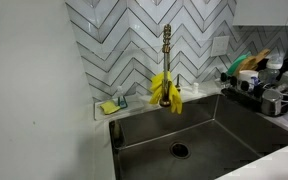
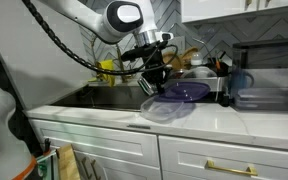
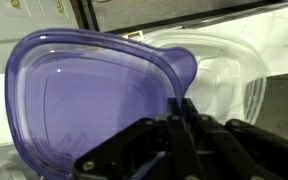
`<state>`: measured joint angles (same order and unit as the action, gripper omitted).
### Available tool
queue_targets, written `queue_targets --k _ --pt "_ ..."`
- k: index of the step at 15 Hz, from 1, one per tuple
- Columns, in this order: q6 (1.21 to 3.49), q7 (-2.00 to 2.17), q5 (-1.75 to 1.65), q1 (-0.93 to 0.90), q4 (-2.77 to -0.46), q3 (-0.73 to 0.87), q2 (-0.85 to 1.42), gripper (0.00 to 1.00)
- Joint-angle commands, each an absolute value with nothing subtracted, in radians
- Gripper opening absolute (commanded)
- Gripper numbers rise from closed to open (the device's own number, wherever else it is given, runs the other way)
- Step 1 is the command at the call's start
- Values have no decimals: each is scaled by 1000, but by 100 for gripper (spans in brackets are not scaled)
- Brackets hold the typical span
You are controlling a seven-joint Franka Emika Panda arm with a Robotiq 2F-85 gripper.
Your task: Close the tap faucet then remove the tupperware from the drying rack
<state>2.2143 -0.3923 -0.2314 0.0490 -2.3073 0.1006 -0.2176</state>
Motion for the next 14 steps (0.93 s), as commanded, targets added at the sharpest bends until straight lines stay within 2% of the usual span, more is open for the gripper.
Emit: queue_targets --k 1,2,14 --pt "2212 -392 -231 48 -2306 98 -218 8" --pt "2212 -392 -231 47 -2305 96 -217 2" --pt "2278 -683 -94 131 -2176 226 -17 2"
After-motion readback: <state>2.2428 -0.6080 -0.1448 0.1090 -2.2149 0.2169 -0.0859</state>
